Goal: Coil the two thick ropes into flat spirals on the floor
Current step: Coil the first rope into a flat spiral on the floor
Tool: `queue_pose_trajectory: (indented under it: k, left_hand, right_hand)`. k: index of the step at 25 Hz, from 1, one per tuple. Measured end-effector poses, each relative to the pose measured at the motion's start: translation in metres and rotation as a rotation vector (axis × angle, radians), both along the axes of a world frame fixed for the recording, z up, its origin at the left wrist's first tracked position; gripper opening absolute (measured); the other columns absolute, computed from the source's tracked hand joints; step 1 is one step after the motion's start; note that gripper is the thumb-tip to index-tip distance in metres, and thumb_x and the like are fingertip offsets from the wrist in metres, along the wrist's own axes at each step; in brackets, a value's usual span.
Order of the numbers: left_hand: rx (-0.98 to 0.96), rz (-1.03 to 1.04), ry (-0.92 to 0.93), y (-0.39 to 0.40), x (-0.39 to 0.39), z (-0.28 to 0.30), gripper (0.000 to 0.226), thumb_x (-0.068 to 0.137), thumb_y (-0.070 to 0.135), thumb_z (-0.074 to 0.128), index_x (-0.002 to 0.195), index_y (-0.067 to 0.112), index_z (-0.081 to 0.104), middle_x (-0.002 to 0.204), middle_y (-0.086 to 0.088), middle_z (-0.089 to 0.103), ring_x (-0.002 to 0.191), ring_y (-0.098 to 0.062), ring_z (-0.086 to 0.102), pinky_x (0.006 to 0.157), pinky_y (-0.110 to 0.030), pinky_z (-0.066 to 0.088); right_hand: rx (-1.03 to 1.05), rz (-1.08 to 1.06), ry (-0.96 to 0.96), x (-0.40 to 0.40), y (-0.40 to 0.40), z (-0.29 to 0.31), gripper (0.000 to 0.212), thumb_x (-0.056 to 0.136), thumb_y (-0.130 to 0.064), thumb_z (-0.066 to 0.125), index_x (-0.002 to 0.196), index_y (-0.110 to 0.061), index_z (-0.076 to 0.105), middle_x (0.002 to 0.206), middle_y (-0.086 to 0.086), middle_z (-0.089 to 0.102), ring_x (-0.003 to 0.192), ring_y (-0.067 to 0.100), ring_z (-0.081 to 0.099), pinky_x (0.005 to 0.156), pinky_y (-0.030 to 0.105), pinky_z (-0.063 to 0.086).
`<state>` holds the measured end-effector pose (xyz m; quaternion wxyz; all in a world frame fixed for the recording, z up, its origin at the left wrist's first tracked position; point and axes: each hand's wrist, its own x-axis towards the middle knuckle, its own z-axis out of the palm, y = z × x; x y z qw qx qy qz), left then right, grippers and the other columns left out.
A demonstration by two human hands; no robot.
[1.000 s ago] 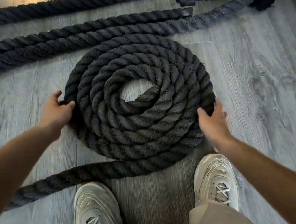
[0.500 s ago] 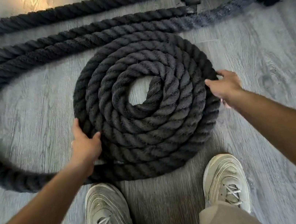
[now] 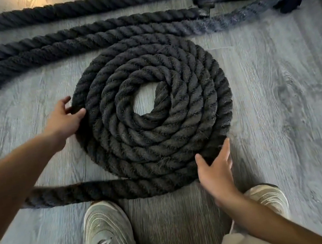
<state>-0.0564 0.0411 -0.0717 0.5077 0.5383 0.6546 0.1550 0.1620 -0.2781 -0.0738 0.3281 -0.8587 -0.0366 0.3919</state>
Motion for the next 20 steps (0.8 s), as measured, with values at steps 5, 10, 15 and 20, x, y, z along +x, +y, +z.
queue_pose_trajectory:
  k: [5, 10, 15, 20]
  left_hand:
    - [0.069, -0.053, 0.130, 0.000, 0.005, -0.003, 0.062, 0.095, 0.015, 0.067, 0.149, 0.034, 0.041, 0.133, -0.009, 0.063, 0.114, -0.026, 0.063, 0.100, -0.047, 0.053]
    - [-0.131, -0.036, 0.073, -0.057, 0.023, 0.022, 0.098, 0.092, 0.010, 0.071, 0.159, 0.039, 0.006, 0.151, -0.010, 0.047, 0.121, -0.033, 0.060, 0.082, -0.053, 0.061]
    - [-0.326, -0.076, 0.053, -0.134, 0.061, 0.022, 0.101, 0.076, 0.024, 0.088, 0.145, 0.029, 0.015, 0.135, -0.001, 0.054, 0.102, -0.022, 0.064, 0.048, -0.031, 0.057]
    - [-0.100, 0.110, 0.023, -0.060, 0.070, 0.028, 0.097, 0.086, 0.032, 0.079, 0.157, 0.032, 0.012, 0.146, -0.010, 0.046, 0.090, -0.015, 0.061, 0.059, -0.033, 0.053]
  right_hand:
    - [-0.007, 0.044, -0.018, 0.003, 0.002, -0.006, 0.085, 0.104, -0.035, 0.049, 0.160, -0.023, -0.013, 0.169, 0.007, 0.013, 0.151, 0.031, 0.023, 0.120, 0.043, 0.026]
    - [0.021, 0.097, -0.233, 0.088, 0.017, 0.006, 0.063, 0.103, -0.032, 0.048, 0.159, -0.031, 0.020, 0.155, 0.014, 0.038, 0.137, 0.036, 0.042, 0.113, 0.048, 0.034]
    - [-0.058, 0.011, -0.452, 0.208, 0.058, 0.017, 0.039, 0.097, -0.038, 0.060, 0.129, -0.016, 0.064, 0.123, 0.014, 0.069, 0.118, 0.033, 0.061, 0.097, 0.034, 0.045]
    - [-0.011, -0.130, -0.324, 0.164, 0.026, -0.001, 0.061, 0.098, -0.040, 0.054, 0.153, -0.024, 0.035, 0.149, 0.017, 0.043, 0.137, 0.037, 0.039, 0.109, 0.049, 0.039]
